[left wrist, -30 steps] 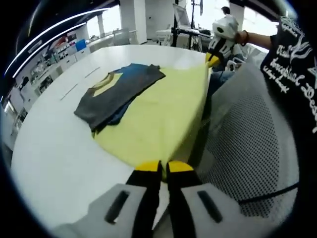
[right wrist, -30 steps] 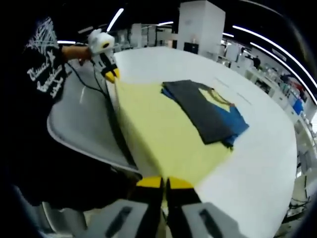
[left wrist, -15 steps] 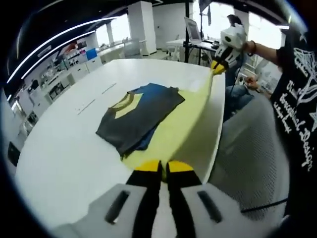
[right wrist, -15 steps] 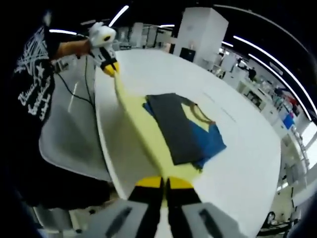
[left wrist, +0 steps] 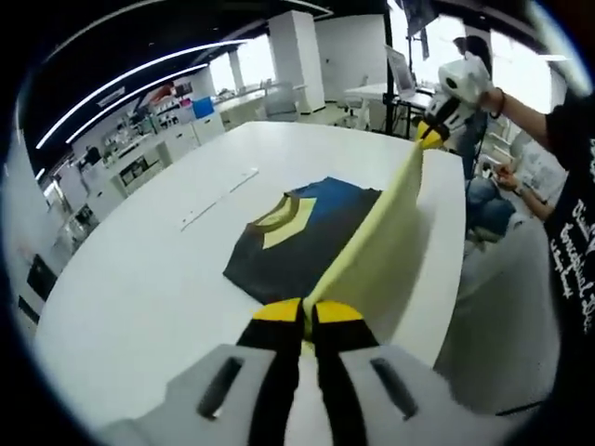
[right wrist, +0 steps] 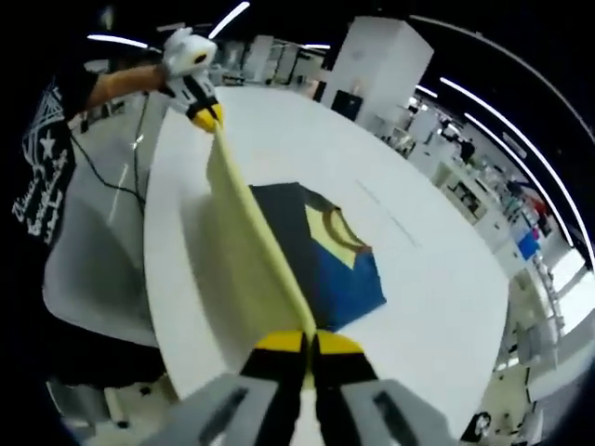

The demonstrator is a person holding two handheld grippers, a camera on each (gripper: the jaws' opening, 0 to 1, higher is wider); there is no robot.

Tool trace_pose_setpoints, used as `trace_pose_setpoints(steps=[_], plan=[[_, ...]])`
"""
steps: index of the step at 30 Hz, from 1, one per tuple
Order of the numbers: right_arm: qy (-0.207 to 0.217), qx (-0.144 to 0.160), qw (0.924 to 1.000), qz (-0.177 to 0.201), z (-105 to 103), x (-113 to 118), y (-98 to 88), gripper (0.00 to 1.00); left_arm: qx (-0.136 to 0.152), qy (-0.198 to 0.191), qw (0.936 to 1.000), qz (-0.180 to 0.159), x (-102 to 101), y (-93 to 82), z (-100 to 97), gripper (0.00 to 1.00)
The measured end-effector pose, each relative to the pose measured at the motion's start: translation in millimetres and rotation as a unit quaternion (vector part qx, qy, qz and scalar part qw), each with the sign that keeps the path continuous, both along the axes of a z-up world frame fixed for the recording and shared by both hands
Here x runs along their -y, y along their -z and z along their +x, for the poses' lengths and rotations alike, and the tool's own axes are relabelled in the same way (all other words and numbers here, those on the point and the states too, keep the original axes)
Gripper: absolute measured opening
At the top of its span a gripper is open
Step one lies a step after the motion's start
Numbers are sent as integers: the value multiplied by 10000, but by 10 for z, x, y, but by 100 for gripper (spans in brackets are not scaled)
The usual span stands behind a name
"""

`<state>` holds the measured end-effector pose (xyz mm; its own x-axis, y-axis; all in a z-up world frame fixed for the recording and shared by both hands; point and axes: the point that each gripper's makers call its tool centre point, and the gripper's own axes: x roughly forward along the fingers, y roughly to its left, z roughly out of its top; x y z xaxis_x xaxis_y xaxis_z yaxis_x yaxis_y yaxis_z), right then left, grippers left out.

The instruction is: Fold the garment on the visible template until the final outline fits inside the template.

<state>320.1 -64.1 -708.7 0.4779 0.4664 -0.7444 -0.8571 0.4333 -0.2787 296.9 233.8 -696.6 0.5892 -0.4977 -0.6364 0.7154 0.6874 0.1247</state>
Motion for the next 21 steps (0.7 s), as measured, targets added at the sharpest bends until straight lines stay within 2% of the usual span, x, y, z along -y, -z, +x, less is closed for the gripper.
trace_pose_setpoints(steps=[5,7,9,11,14,21], plan=[[42,168,9999,4,280,-51,-34,0,-47,-49,10000,15,-13,14,189,1],[71,189,9998,10,355,-64,-43,0,19,-79,10000,24,-50,5,304,1],[103,235,9997,-21,461,-70,-45,0,32,-149,9999,-73,-67,-12,385,1],[135,245,9996,-52,476,-76,-52,0,46,-257,9995,-187,-80,-25,448,1],[154,315,9993,-142,566,-84,-56,0,118,-263,9994,-167,-76,-13,510,1],[170,462,9984,-282,840,-115,-4,0,107,-540,9981,-272,-150,58,737,1]])
